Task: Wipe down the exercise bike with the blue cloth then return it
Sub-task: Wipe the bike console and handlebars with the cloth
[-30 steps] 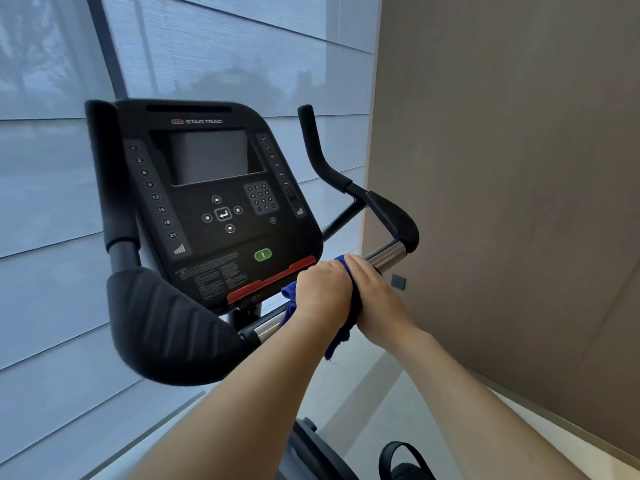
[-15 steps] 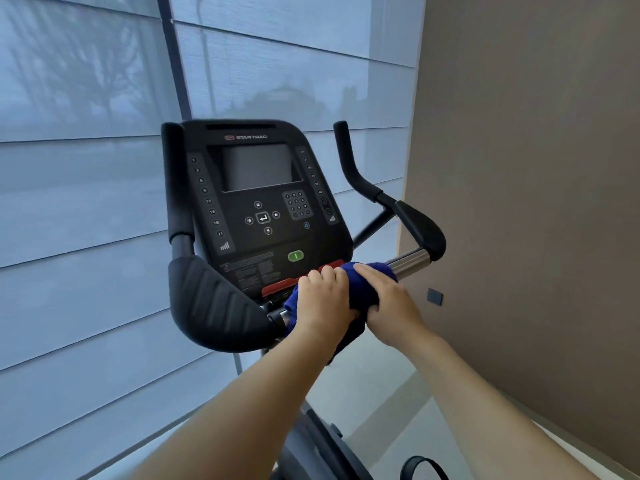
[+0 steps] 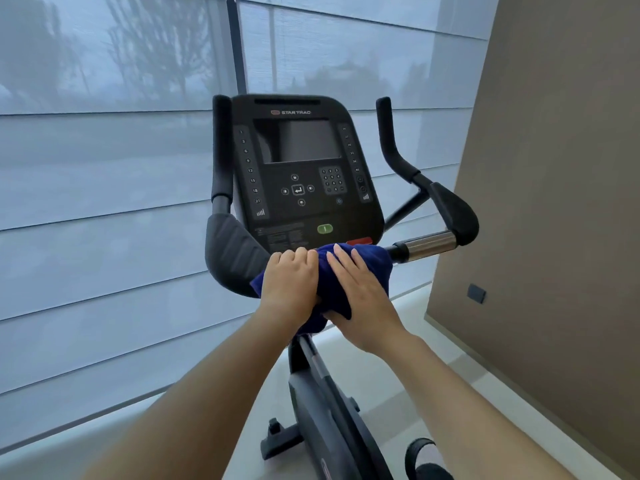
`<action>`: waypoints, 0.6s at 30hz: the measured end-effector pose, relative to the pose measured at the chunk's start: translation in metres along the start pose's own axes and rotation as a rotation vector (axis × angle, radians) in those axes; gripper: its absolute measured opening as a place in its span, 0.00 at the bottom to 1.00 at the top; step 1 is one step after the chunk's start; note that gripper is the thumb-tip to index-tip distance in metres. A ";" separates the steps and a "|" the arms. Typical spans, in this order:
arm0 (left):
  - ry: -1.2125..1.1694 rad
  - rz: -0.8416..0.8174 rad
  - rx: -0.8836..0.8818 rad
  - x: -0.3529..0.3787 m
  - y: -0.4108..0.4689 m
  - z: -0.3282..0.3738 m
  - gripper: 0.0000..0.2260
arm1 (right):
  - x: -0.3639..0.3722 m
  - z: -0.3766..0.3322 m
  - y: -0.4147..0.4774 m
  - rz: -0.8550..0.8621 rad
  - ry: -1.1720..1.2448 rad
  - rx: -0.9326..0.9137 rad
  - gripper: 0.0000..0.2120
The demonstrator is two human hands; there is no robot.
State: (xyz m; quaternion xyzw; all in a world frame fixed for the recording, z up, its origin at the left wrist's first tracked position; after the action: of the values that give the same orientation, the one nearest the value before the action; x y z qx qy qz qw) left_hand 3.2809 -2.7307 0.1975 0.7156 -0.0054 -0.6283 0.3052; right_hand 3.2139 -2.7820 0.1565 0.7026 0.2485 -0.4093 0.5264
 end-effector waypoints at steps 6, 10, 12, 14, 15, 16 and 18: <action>0.002 0.022 0.067 0.012 0.023 0.015 0.18 | 0.003 0.029 0.025 0.082 -0.095 0.004 0.41; -0.109 -0.039 0.155 0.018 0.036 0.012 0.22 | -0.007 0.039 0.037 0.196 -0.125 -0.061 0.30; -0.228 -0.200 0.127 0.027 0.049 0.009 0.22 | -0.011 0.047 0.047 0.158 -0.116 -0.057 0.26; -0.278 -0.315 0.106 0.034 0.058 0.011 0.21 | -0.012 0.053 0.051 0.123 -0.101 -0.043 0.25; -0.280 -0.328 0.107 0.036 0.059 0.013 0.22 | -0.011 0.055 0.050 0.121 -0.086 -0.031 0.26; -0.275 -0.318 0.110 0.036 0.060 0.015 0.22 | -0.009 0.058 0.048 0.128 -0.076 -0.014 0.28; -0.246 -0.254 0.123 0.033 0.058 0.019 0.23 | -0.004 0.062 0.041 0.140 -0.097 0.035 0.32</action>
State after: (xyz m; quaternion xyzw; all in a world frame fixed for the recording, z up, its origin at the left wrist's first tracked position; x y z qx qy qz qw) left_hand 3.2924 -2.7988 0.1929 0.6456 0.0091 -0.7430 0.1760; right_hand 3.2239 -2.8535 0.1747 0.7066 0.1658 -0.4092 0.5529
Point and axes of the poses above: each hand's wrist, its own y-axis towards the middle knuckle, its own x-axis out of the palm, z = x × y, the point moved 9 cm from there along y, towards the middle knuckle, and after that the axes turned 13 degrees about -y, right-handed, at the moved point
